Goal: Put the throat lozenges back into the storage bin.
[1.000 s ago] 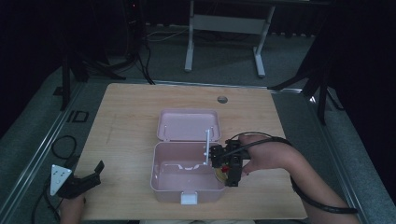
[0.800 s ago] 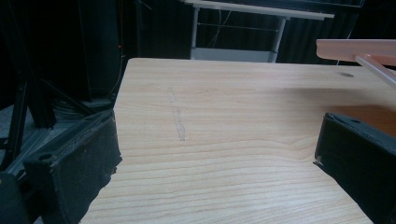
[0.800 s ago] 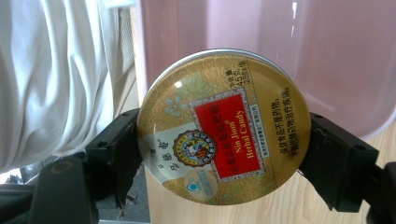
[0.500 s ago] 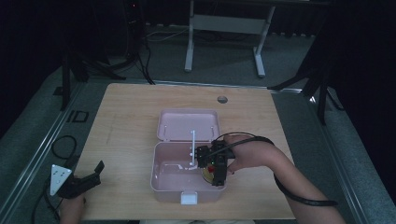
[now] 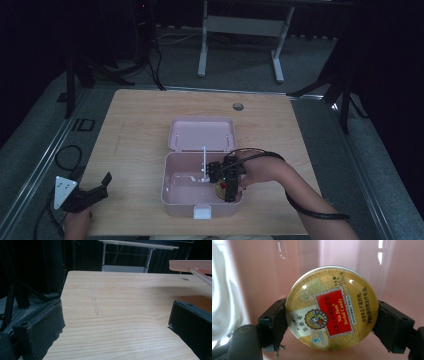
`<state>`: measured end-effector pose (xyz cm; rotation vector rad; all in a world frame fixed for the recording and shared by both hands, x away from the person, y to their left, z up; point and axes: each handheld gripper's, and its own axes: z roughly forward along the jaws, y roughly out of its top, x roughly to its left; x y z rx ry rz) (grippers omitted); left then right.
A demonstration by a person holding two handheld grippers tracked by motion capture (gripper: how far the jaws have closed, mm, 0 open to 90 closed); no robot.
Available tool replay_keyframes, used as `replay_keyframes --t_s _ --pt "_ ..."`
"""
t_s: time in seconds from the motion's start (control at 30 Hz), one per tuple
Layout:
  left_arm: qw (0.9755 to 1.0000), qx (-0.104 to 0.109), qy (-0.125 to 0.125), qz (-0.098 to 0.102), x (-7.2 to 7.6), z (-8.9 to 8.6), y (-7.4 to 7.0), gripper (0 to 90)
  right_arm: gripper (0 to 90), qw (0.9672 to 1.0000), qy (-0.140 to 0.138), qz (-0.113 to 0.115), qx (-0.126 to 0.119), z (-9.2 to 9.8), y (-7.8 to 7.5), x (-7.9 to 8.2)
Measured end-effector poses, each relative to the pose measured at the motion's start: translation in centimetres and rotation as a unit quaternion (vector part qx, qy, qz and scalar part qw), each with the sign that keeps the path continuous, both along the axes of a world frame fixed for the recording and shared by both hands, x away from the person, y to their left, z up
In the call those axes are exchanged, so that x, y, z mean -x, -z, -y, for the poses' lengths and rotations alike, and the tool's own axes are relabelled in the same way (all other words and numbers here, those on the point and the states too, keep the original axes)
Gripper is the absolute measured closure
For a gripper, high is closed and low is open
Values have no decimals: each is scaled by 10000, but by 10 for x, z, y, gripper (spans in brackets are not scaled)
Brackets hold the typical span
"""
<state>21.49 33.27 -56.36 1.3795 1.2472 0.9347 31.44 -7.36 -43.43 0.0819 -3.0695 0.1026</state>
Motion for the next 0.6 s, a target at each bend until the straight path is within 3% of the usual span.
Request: replay_keyframes --t_s 0.43,0.6 --pt "10000 -7 6 -5 0 0 0 4 199 9997 -182 113 95 -6 20 1" --pt "10000 -12 12 -12 0 0 0 4 199 9997 -195 29 147 -9 26 0"
